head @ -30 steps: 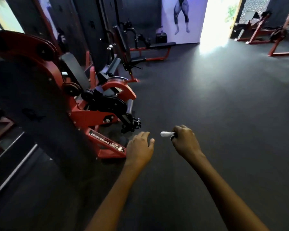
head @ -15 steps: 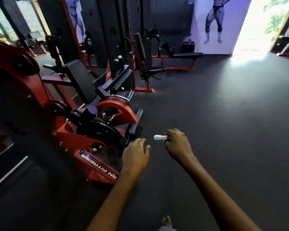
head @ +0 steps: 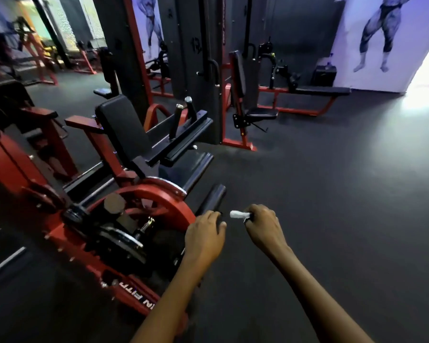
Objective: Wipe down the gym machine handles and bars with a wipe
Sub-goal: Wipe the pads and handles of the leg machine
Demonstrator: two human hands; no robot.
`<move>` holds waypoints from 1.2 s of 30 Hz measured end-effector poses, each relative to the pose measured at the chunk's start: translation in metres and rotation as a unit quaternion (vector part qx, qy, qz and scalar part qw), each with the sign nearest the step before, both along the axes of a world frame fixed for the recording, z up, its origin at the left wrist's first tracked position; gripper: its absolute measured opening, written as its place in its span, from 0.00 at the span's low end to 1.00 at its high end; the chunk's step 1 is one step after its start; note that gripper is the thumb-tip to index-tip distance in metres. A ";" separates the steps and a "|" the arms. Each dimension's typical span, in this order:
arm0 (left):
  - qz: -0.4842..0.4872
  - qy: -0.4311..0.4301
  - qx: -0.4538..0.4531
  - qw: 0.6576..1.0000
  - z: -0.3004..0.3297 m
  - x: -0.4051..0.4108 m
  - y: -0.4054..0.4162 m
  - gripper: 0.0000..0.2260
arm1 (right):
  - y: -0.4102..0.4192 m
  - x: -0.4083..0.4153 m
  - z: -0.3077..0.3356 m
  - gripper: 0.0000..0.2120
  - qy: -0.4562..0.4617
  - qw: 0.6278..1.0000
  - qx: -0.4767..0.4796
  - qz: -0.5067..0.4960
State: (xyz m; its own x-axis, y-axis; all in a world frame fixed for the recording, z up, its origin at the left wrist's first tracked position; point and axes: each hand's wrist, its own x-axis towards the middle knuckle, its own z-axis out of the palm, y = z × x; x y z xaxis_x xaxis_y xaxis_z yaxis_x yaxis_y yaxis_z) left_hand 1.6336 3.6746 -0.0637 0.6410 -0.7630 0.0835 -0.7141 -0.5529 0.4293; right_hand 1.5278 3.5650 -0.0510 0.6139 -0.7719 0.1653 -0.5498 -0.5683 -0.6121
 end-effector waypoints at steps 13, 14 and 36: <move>0.216 -0.006 -0.024 0.976 -0.022 0.136 -0.190 0.17 | -0.240 0.184 -0.015 0.03 -0.002 0.978 0.022 0.207; 0.231 -0.005 -0.028 0.972 -0.022 0.145 -0.199 0.17 | -0.253 0.200 -0.016 0.03 -0.007 0.977 0.021 0.214; 0.432 -0.064 -0.028 0.899 -0.094 0.456 -0.276 0.25 | -0.358 0.577 -0.002 0.08 -0.076 0.885 -0.169 0.426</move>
